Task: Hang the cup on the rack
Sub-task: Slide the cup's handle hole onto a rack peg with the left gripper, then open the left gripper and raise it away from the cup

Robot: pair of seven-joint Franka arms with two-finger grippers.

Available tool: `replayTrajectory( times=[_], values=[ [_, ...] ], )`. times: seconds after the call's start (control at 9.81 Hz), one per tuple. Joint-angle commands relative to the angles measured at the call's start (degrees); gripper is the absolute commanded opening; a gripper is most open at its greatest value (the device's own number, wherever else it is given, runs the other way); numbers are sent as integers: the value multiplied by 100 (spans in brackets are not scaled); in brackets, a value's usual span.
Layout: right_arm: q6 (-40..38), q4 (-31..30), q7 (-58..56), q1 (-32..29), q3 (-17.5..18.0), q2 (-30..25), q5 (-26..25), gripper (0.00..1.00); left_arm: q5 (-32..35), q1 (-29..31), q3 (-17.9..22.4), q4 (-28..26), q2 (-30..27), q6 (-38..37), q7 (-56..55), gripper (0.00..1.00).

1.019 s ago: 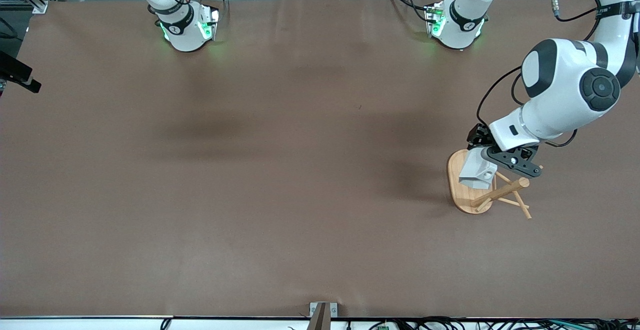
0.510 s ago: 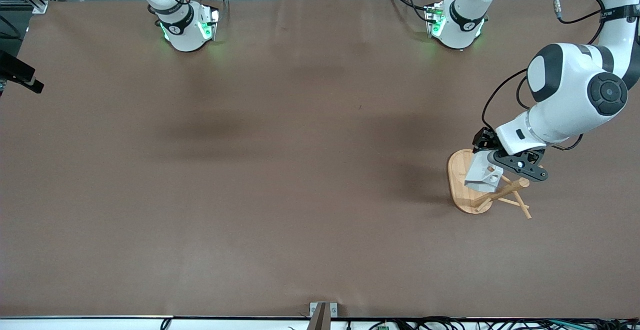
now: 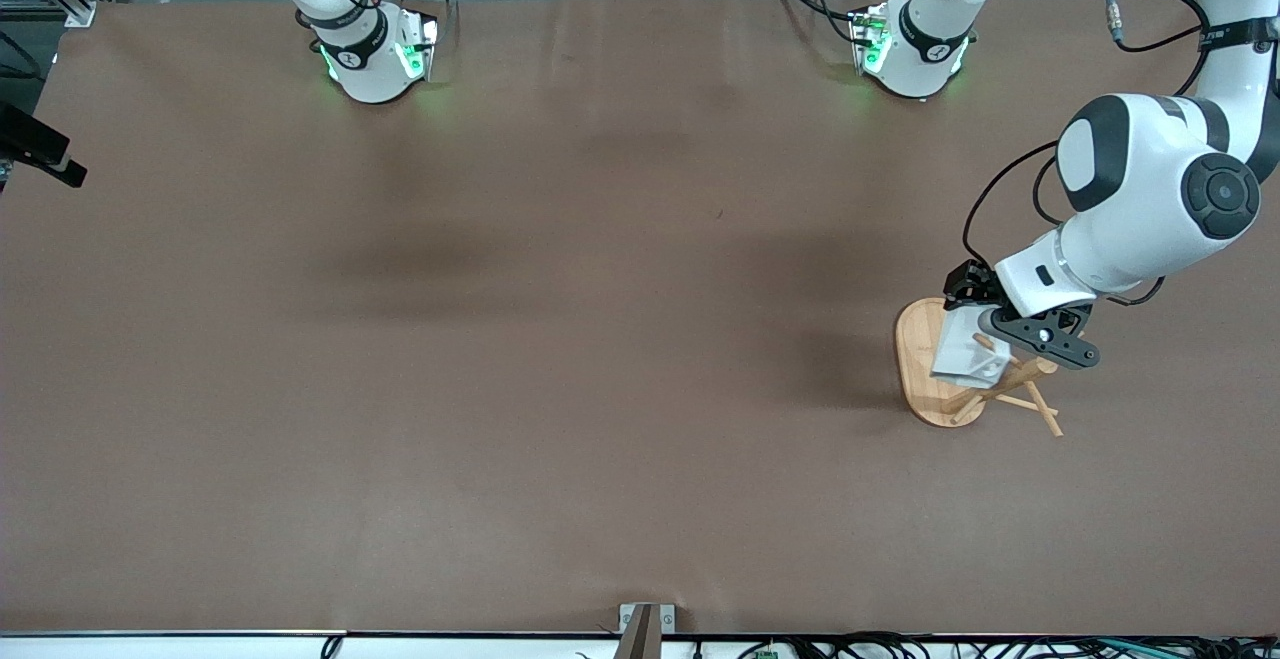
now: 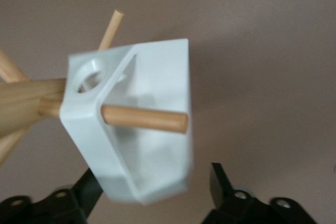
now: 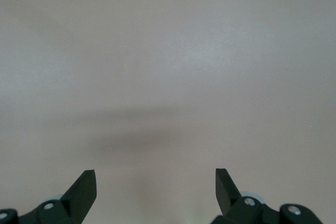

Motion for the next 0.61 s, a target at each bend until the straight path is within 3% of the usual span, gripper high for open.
replayTrajectory(
  times=[0.0, 0.51],
  values=[
    [102, -181, 118, 18, 31, -157, -109, 100, -85, -15, 44, 51, -67, 2, -149, 100],
    [119, -172, 118, 27, 31, -139, -109, 100, 2, 3, 404, 52, -990, -602, -500, 100]
  ],
)
